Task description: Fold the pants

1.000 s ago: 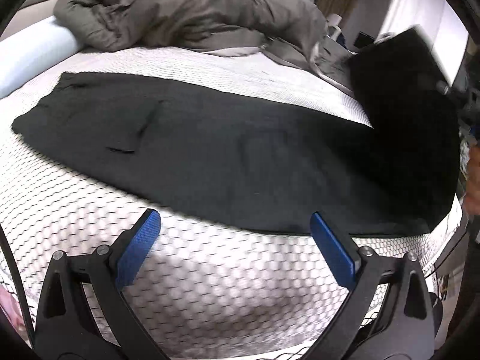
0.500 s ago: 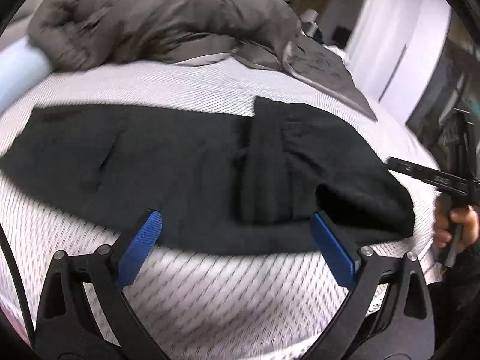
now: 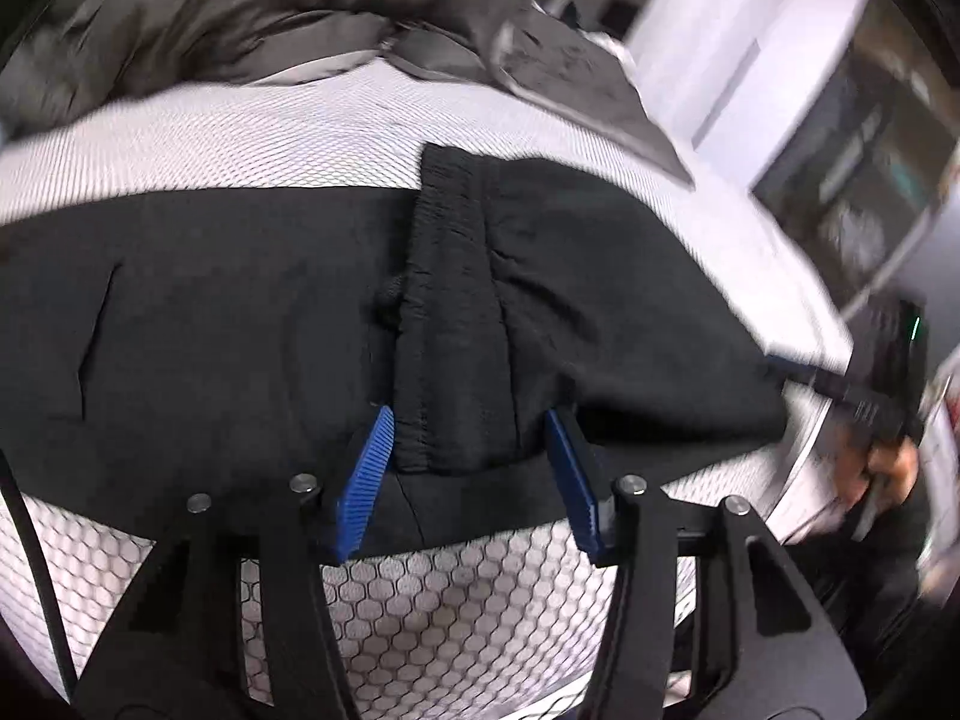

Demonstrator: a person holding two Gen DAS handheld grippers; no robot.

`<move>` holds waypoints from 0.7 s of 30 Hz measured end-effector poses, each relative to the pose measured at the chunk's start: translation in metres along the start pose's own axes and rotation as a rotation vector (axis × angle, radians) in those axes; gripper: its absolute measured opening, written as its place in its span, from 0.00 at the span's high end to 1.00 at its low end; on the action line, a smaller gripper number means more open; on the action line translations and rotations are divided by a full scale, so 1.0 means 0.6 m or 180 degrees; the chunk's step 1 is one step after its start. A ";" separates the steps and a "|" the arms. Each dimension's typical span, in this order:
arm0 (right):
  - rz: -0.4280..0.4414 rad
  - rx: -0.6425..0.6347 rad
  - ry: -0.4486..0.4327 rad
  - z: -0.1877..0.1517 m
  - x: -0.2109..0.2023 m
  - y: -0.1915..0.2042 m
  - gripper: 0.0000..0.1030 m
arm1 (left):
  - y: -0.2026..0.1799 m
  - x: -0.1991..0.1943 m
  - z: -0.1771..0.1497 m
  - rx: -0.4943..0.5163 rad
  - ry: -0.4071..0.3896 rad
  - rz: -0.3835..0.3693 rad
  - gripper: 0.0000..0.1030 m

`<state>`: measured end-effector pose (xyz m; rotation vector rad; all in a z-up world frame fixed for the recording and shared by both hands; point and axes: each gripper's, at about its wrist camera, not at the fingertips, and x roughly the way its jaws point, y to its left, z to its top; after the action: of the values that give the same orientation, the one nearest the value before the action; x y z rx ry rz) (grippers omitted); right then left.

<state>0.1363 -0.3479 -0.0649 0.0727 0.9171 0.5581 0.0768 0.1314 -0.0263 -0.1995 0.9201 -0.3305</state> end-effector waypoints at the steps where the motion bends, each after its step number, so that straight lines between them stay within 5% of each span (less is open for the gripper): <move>1: 0.0011 -0.0009 -0.0034 0.000 -0.005 0.001 0.44 | -0.007 0.005 -0.001 0.0083 0.0048 0.0087 0.38; 3: 0.0042 -0.0040 -0.0058 0.000 -0.008 0.006 0.44 | -0.016 0.020 -0.001 0.0189 0.0134 0.0253 0.29; 6: 0.0049 -0.0097 -0.0046 -0.001 -0.005 0.017 0.44 | -0.028 0.051 0.007 0.0335 0.0200 0.0334 0.29; 9: 0.0032 -0.0140 -0.0002 -0.003 0.001 0.024 0.44 | -0.033 0.063 0.018 0.0310 0.0048 0.0319 0.55; 12: 0.0001 -0.0122 0.0009 -0.002 0.001 0.023 0.44 | -0.058 0.054 0.029 0.0461 -0.0028 0.0424 0.61; 17: 0.0003 -0.0044 -0.0004 -0.003 -0.008 0.011 0.44 | -0.145 -0.021 0.027 0.1283 -0.0127 0.0840 0.59; 21: -0.0028 0.0018 0.0034 -0.008 -0.009 0.003 0.44 | -0.152 0.003 -0.009 0.1758 0.0277 0.1321 0.40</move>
<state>0.1291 -0.3498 -0.0632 0.0707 0.9291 0.5483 0.0559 0.0456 -0.0028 0.5115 0.8982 -0.1965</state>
